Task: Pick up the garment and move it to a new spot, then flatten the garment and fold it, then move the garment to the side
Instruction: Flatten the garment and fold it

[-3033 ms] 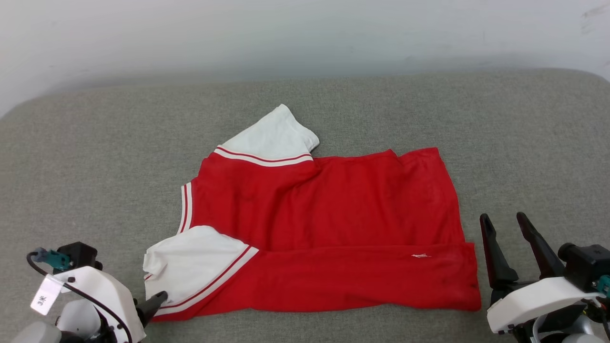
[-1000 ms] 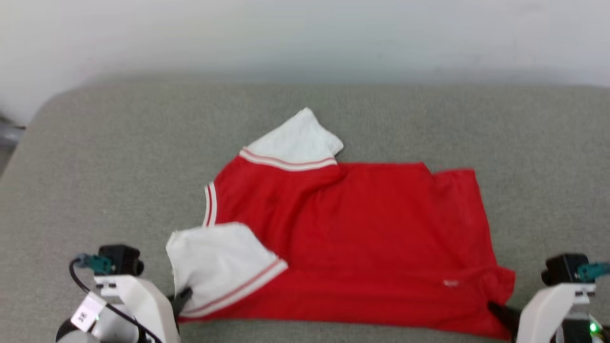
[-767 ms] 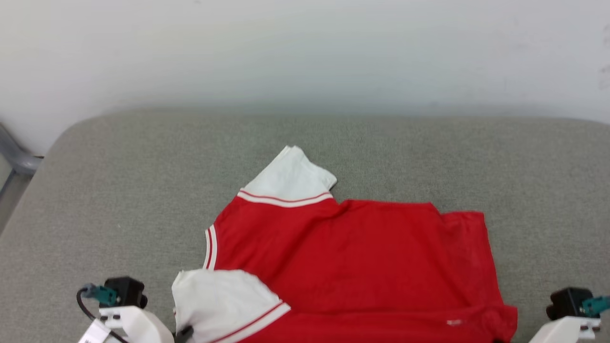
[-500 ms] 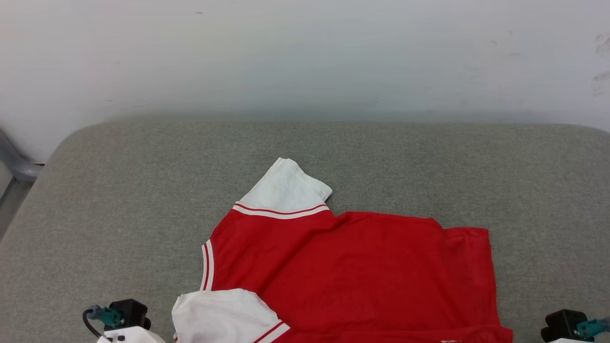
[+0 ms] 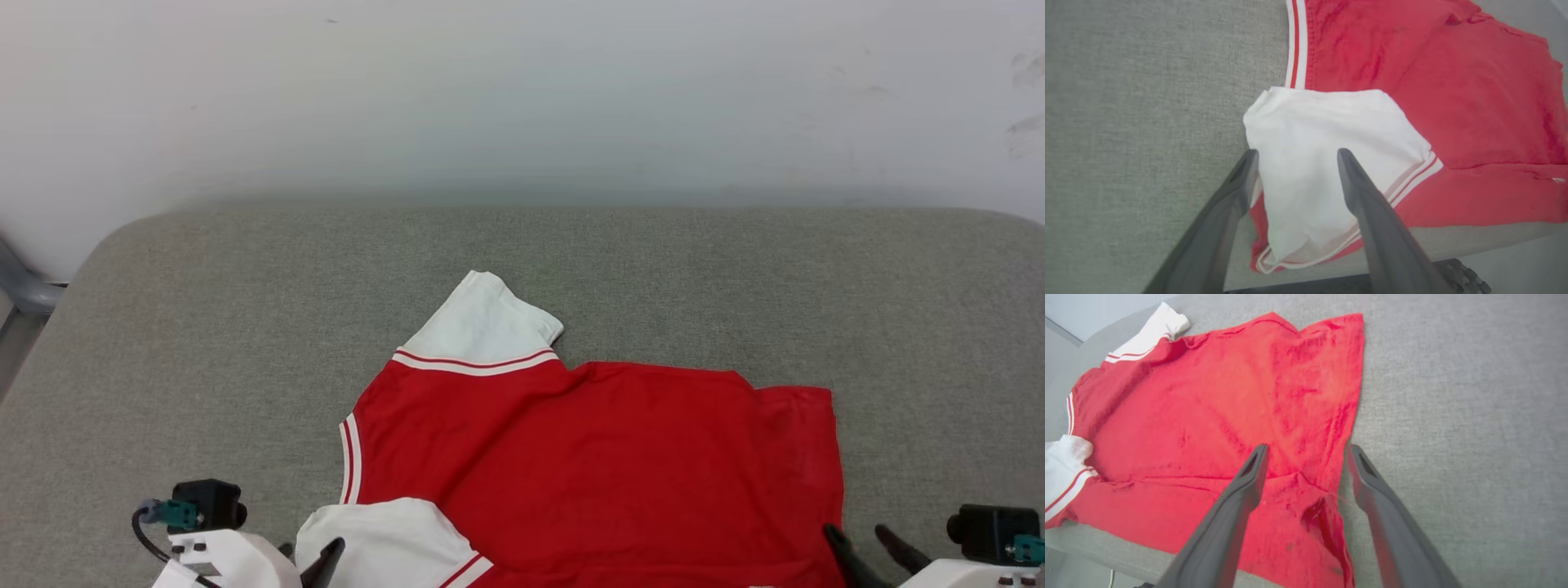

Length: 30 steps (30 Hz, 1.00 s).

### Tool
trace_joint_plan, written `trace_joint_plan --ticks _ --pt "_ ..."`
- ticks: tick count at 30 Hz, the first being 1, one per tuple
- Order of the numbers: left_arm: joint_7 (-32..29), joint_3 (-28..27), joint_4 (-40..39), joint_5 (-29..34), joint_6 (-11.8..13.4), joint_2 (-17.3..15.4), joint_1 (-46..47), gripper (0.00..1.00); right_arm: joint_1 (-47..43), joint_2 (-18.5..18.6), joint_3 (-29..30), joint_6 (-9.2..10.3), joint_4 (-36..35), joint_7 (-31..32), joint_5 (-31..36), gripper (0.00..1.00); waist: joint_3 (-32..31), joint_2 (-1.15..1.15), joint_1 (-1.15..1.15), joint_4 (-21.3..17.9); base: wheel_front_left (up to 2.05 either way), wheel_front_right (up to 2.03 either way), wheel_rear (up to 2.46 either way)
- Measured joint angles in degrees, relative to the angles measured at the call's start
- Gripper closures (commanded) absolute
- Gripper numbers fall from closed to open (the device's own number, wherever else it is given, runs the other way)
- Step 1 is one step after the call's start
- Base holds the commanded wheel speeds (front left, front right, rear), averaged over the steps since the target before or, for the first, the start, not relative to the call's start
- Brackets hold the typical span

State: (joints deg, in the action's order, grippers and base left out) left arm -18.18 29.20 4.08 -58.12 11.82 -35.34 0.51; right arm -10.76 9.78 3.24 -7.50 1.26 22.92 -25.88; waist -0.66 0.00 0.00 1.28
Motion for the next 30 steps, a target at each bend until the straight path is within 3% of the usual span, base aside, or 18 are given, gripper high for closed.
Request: trace_joint_plan --ticks 9,19,25,30 --pt "11.25 -2.03 0.40 5.45 -1.38 1.59 4.39 0.00 3.50 -2.68 1.86 0.00 -2.54 -13.92 7.68 0.00 -0.23 0.00 0.00 -0.68 0.00 0.00 0.00" --pt "23.23 -3.96 0.88 12.37 -1.18 3.44 11.24 0.00 7.95 -5.45 2.40 0.00 -9.67 -17.72 13.18 0.00 3.50 0.00 0.00 -2.39 0.00 0.00 0.00" --pt "23.61 -4.24 3.18 13.73 -2.78 3.59 19.17 0.00 12.51 -6.03 1.35 -0.01 -12.44 -17.91 14.40 0.00 9.23 0.00 0.01 -4.24 0.00 0.00 0.00" --pt "19.26 -3.57 4.54 14.00 -5.55 2.94 27.90 0.00 15.60 -6.35 0.76 0.00 -13.23 -18.85 15.47 0.00 14.37 0.00 0.01 -6.23 0.00 0.00 0.00"
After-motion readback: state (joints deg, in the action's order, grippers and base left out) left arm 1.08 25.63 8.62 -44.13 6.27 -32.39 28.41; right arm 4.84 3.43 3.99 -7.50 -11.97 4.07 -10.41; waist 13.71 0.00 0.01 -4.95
